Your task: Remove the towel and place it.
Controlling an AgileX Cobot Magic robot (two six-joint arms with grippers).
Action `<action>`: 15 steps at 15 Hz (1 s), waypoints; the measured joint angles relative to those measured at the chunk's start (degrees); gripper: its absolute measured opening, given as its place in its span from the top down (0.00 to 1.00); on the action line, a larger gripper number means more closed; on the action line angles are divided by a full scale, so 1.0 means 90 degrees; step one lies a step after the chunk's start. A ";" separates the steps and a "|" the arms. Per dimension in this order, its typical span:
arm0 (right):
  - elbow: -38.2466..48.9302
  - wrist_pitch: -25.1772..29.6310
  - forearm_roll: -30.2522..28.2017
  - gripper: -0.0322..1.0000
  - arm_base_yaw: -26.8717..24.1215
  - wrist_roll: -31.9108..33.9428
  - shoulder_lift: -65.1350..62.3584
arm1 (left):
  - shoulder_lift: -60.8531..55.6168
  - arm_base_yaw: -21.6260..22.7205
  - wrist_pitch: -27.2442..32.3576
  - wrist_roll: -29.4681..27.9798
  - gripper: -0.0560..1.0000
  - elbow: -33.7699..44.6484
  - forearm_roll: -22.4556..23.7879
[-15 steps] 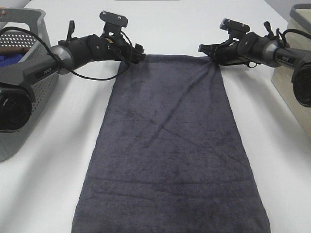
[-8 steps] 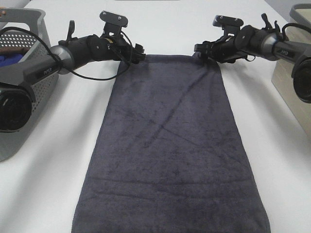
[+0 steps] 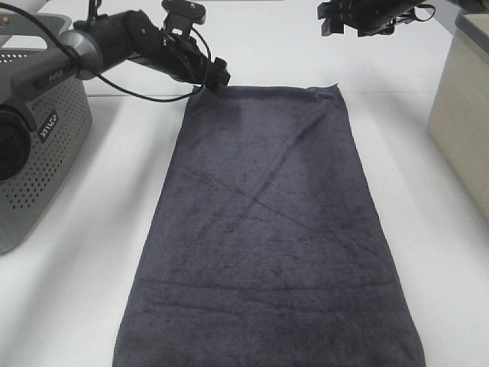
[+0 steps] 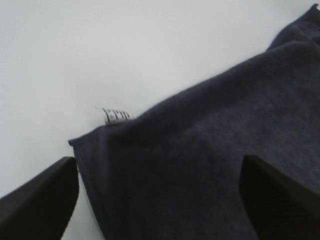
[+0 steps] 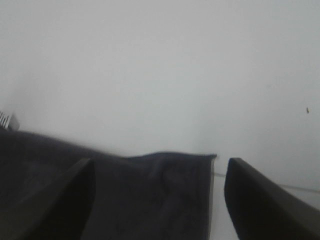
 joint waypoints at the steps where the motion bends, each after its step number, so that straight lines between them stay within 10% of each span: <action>1: 0.0000 0.0490 -0.0006 0.27 0.0000 0.0000 -0.0204 | -0.0191 0.0000 0.0522 -0.0185 0.17 0.0000 0.0102; 8: 0.0000 0.3266 -0.0420 0.22 0.0000 0.0350 -0.1948 | -0.1840 0.0134 0.3756 -0.3075 0.17 0.0000 0.2330; 15: 0.0248 0.3769 -0.0980 0.23 -0.0401 0.1063 -0.3228 | -0.2846 0.1350 0.4380 -0.3310 0.17 0.0006 0.2031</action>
